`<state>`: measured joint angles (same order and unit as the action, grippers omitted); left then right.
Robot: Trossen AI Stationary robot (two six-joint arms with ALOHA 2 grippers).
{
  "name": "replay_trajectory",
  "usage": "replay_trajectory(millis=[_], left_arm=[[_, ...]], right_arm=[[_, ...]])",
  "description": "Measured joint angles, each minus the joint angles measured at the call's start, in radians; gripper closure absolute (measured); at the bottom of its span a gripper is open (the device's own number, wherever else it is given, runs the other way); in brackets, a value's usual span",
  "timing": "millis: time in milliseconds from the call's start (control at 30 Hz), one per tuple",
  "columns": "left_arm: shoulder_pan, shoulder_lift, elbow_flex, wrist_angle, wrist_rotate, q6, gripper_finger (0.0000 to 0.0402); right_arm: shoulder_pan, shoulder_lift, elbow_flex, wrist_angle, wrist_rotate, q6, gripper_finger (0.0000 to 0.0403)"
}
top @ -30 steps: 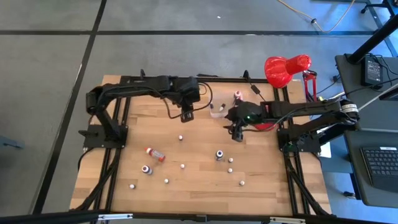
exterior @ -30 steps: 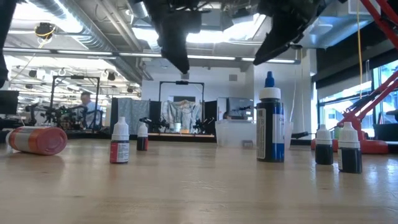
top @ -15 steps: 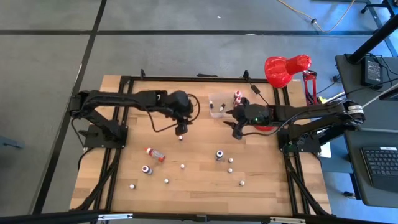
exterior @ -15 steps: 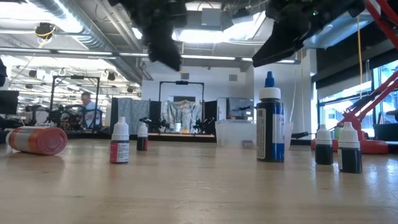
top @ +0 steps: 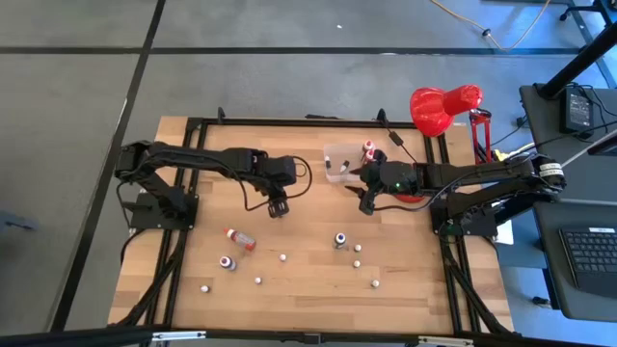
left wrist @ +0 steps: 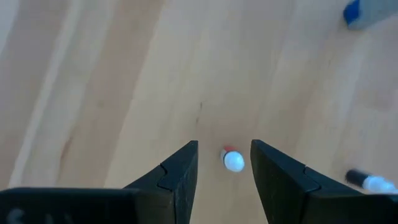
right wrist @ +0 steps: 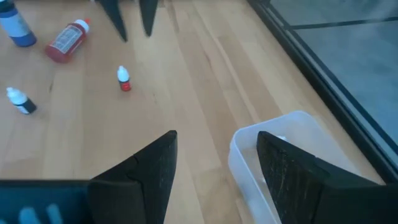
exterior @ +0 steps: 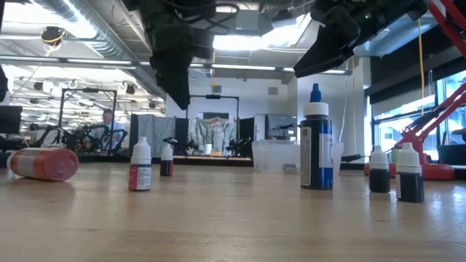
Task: Pick & Place food coloring
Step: Put the small red food coloring bottle in the transparent bin
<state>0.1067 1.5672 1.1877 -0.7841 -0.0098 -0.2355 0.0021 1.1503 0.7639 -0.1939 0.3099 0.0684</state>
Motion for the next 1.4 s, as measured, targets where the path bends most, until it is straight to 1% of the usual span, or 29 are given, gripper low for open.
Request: replay_trajectory(millis=[233, 367, 533, 633, 733, 833, 967, 1067, 1233, 1400], left_arm=[[-0.034, 0.086, 0.000, 0.004, 0.001, 0.011, 0.0258], [-0.035, 0.115, 0.000, 0.006, 0.001, -0.015, 0.0258], [-0.035, 0.138, 0.000, 0.002, -0.024, -0.128, 0.0255], [-0.032, 0.141, 0.001, -0.007, -0.025, -0.202, 0.0240], [-0.032, 0.143, 0.001, -0.019, -0.028, -0.260, 0.0213], [-0.032, 0.143, 0.001, -0.018, -0.035, -0.276, 0.0186], [-0.039, 0.143, 0.001, -0.027, 0.010, -0.278, 0.0168], [-0.055, 0.144, 0.001, -0.037, 0.007, -0.264, 0.0165], [-0.060, 0.165, 0.001, -0.030, 0.004, -0.310, 0.0173], [-0.060, 0.219, 0.001, -0.032, 0.009, -0.328, 0.0185]], right_arm=[[0.000, 0.000, 0.000, -0.008, 0.011, -0.002, 0.0179], [-0.004, 0.000, 0.000, -0.008, 0.011, -0.025, 0.0179], [-0.023, 0.000, 0.000, -0.009, 0.011, -0.027, 0.0179], [-0.034, 0.000, 0.000, -0.009, 0.011, -0.027, 0.0179], [-0.043, 0.000, 0.000, -0.009, 0.011, -0.028, 0.0179], [-0.054, 0.000, 0.000, -0.009, 0.011, -0.028, 0.0179], [-0.066, 0.000, 0.000, -0.010, 0.006, -0.028, 0.0179], [-0.072, 0.000, 0.000, -0.010, 0.003, -0.027, 0.0179], [-0.072, 0.000, 0.000, -0.010, 0.003, -0.027, 0.0179], [-0.072, 0.001, 0.000, -0.010, 0.003, -0.027, 0.0179]])
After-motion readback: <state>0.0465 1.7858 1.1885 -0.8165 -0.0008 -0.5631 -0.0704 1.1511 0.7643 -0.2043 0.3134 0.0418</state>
